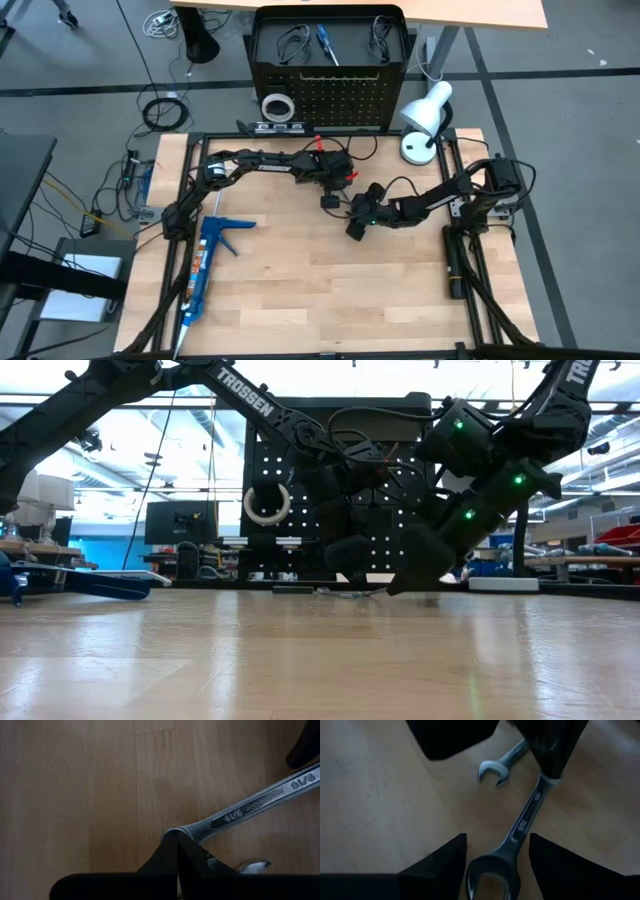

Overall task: Hang tools onto peg board
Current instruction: Hang the right wrench on the pegboard

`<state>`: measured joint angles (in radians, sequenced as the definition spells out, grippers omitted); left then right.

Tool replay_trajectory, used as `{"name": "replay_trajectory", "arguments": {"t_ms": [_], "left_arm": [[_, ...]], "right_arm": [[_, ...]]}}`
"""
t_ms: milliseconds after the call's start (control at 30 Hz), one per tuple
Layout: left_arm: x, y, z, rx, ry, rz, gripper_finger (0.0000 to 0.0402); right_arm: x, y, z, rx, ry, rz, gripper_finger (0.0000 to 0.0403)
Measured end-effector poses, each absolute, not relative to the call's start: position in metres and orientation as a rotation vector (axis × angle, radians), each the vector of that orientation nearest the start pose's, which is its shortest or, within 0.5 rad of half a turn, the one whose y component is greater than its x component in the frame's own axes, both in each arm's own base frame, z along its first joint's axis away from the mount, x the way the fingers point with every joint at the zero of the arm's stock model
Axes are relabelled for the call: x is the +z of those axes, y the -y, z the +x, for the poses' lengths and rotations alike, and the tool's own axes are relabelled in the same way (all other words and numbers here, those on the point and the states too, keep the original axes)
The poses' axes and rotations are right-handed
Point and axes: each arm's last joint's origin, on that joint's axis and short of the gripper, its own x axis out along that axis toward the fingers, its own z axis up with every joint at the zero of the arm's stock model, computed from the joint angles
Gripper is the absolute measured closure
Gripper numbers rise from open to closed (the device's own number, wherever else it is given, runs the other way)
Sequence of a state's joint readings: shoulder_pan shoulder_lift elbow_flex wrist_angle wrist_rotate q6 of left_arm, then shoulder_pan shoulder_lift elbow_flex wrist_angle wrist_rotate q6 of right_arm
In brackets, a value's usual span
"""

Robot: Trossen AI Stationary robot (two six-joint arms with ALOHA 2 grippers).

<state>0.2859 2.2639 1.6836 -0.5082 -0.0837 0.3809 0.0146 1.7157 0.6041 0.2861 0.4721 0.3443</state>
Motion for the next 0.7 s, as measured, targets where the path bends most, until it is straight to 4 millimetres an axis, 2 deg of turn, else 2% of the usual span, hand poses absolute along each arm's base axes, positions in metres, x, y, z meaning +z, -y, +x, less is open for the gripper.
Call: {"name": "replay_trajectory", "arguments": {"t_ms": [267, 433, 533, 600, 700], "left_arm": [[0.137, -0.135, 0.451, 0.122, -1.144, 0.224, 0.0402], [0.145, -0.135, 0.449, 0.14, -1.137, 0.253, 0.0401], [0.157, -0.134, 0.446, 0.133, -1.138, 0.28, 0.0399], [0.174, -0.134, 0.445, 0.137, -1.123, 0.298, 0.0398], [0.198, -0.134, 0.44, 0.153, -1.101, 0.316, 0.0398]], "right_arm": [[0.1, 0.011, 0.281, -0.582, -0.76, 0.123, 0.0281], [0.1, 0.011, 0.28, -0.587, -0.762, 0.122, 0.0281], [0.101, 0.011, 0.281, -0.581, -0.759, 0.127, 0.0292], [0.102, 0.011, 0.28, -0.575, -0.76, 0.13, 0.0318], [0.108, 0.011, 0.28, -0.573, -0.745, 0.134, 0.0336]]}}
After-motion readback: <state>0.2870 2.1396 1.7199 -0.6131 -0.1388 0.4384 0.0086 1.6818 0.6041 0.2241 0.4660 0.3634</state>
